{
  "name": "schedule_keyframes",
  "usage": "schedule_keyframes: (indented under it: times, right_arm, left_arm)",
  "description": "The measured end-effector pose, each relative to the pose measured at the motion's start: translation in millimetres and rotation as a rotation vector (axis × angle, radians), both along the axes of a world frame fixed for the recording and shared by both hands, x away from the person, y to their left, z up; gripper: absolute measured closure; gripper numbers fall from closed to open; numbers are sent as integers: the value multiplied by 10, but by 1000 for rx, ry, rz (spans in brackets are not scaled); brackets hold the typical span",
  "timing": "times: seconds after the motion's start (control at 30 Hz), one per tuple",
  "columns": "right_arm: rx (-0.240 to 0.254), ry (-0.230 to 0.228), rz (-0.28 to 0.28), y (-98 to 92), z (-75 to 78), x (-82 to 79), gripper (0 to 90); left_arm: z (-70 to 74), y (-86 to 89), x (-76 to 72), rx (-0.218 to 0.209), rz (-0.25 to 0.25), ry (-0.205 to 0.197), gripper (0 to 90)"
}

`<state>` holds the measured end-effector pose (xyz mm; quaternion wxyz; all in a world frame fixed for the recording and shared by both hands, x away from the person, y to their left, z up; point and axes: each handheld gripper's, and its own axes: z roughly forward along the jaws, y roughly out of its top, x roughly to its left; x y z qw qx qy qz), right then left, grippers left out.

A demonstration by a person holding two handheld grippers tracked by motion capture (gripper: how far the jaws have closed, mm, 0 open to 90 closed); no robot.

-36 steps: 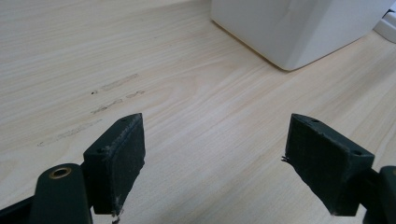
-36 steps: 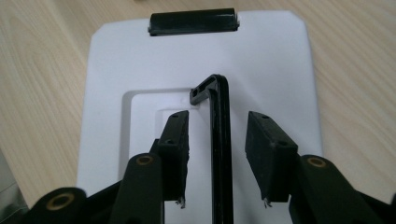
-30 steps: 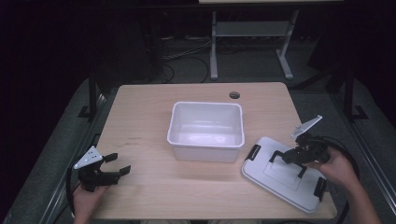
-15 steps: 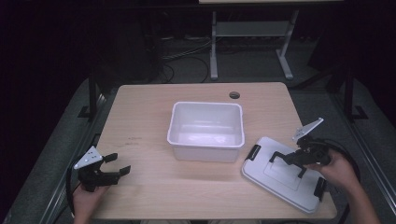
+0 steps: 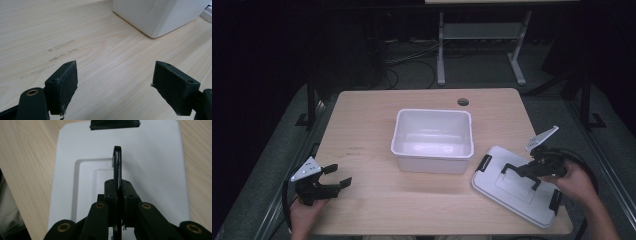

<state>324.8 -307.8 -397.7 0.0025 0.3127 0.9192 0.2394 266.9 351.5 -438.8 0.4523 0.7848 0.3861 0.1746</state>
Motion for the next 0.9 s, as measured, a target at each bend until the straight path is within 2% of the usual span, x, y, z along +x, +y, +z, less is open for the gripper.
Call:
schedule_keyframes:
  times: [0.43,0.9]
  right_arm:
    - [11,-28,10,-12,238,-49,846]
    - [-2,-70,38,-28,741,-140,846]
  left_arm:
    - [0,-13,4,-4,-3,-5,194]
    - [5,-3,5,-6,0,-3,193]
